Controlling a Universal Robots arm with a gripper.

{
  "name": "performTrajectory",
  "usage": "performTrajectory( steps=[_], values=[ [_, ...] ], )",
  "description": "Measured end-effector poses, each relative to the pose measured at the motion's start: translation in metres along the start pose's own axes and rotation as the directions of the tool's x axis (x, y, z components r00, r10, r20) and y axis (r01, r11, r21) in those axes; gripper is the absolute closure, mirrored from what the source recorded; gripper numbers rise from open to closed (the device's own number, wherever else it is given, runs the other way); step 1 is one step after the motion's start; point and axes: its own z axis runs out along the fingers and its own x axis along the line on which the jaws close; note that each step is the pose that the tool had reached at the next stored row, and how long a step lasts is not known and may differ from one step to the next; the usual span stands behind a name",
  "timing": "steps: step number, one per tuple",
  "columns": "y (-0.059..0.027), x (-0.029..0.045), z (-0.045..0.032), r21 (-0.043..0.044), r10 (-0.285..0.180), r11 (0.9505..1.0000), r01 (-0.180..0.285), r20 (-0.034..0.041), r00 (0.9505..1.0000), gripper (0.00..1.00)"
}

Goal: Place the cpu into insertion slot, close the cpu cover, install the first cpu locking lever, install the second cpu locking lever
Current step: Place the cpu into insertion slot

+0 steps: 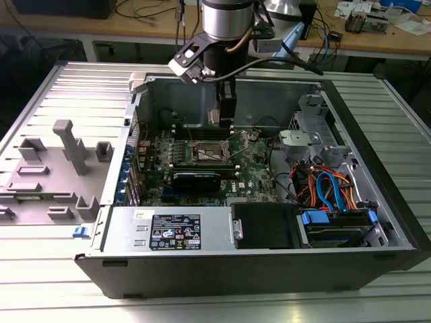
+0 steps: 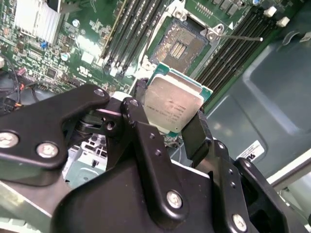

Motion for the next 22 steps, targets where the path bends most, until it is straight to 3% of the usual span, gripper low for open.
performTrajectory(
  steps=[8,22],
  values=[
    [-0.0052,0.0,0.0196,-0.0008,0.001,1.0,-0.001,0.0,1.0,0.46],
    [-0.0055,0.0,0.0216,-0.0008,0.001,1.0,-0.001,0.0,1.0,0.46]
  ],
)
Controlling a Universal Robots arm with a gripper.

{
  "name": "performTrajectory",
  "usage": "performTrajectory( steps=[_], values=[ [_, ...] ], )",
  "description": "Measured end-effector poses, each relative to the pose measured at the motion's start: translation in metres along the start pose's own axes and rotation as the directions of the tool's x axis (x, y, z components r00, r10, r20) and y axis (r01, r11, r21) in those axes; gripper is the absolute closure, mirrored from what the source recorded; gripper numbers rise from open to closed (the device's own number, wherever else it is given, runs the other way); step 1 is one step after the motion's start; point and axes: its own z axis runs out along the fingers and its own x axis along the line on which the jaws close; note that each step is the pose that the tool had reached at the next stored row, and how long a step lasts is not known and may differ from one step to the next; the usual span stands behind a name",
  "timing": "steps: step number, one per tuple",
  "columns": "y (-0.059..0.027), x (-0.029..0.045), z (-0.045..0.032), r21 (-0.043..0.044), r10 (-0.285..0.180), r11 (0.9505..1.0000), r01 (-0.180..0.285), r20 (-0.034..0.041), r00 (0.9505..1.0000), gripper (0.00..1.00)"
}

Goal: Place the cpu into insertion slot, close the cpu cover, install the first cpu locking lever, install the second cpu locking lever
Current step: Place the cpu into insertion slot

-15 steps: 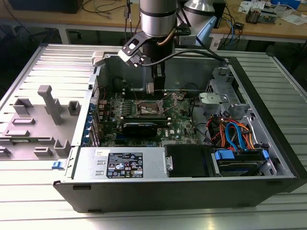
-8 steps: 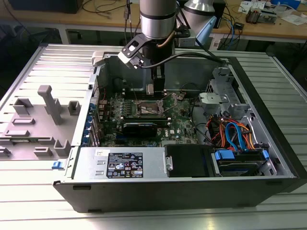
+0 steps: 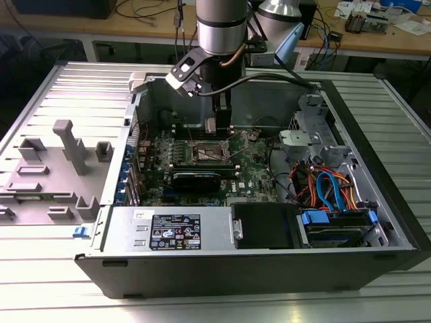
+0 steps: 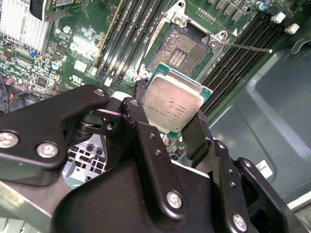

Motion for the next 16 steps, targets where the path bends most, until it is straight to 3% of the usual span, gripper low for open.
performTrajectory(
  steps=[3,6,16],
  values=[
    [-0.0001,0.0,0.0019,0.0001,0.0,1.0,0.0,0.0,1.0,0.46],
    [-0.0011,0.0001,0.0094,-0.0025,0.0,1.0,0.0,0.0002,1.0,0.46],
    [-0.0144,0.0032,0.0289,-0.0094,0.0,1.0,0.0,0.0002,1.0,0.46]
  ],
)
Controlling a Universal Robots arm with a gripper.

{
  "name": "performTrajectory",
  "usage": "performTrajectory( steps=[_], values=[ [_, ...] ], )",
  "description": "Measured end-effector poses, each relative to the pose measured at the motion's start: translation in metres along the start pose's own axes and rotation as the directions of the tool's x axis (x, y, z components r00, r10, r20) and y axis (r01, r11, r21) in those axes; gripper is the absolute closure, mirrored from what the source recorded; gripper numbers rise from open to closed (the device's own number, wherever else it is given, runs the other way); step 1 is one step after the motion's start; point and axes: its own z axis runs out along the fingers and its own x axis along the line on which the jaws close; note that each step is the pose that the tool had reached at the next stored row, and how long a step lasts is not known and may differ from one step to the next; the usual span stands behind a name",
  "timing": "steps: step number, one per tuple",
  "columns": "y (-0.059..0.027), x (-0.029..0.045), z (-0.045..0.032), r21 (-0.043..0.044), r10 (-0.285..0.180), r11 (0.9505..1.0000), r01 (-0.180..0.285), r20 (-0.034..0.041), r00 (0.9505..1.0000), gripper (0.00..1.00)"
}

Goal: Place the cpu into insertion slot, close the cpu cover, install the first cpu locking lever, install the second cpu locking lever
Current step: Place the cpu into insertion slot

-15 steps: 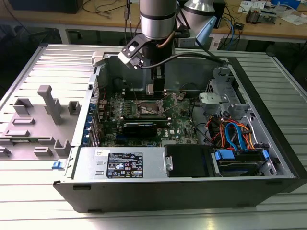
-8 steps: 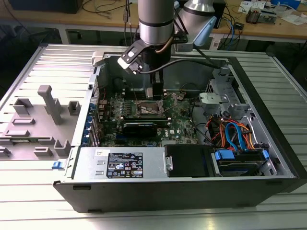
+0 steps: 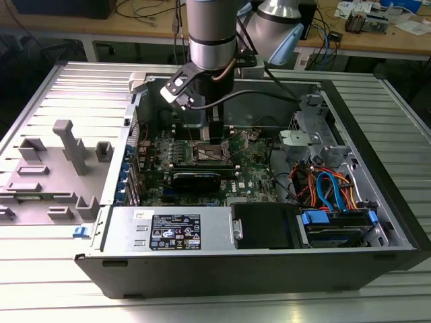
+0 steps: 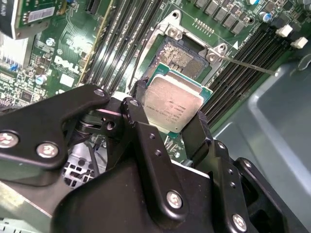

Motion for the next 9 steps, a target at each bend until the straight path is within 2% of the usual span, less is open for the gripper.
performTrajectory(
  steps=[9],
  values=[
    [-0.0022,0.0007,0.0124,0.0,0.0,1.0,0.0,0.0002,1.0,0.46]
  ],
)
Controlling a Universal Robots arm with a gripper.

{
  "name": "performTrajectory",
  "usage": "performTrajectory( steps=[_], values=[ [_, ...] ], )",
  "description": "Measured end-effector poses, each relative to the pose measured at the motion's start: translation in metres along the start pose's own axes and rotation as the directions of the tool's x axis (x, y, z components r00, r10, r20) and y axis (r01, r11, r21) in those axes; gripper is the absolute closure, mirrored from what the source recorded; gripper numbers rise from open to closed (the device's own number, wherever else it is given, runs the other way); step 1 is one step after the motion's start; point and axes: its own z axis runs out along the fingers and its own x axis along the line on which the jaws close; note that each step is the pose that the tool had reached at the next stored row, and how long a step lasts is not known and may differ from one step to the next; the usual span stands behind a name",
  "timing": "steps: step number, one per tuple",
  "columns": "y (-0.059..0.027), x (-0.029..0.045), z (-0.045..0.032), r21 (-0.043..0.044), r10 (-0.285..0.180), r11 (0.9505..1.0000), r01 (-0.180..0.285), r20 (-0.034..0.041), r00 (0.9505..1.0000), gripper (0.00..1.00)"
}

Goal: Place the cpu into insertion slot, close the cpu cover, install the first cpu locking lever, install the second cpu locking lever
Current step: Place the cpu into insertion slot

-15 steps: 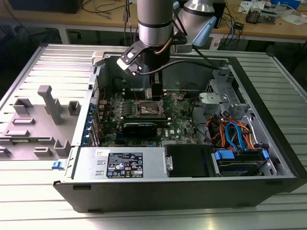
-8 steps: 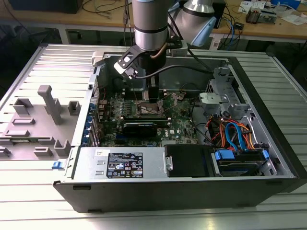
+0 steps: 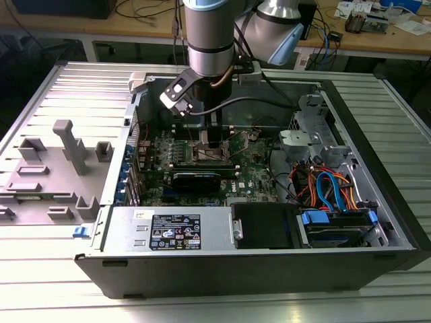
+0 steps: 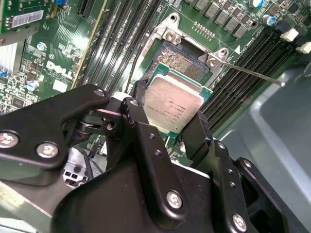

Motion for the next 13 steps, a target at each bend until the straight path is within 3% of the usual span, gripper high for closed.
performTrajectory(
  steps=[13],
  values=[
    [-0.002,0.0001,0.0151,-0.0028,0.009,1.0,-0.009,0.0007,1.0,0.46]
  ],
)
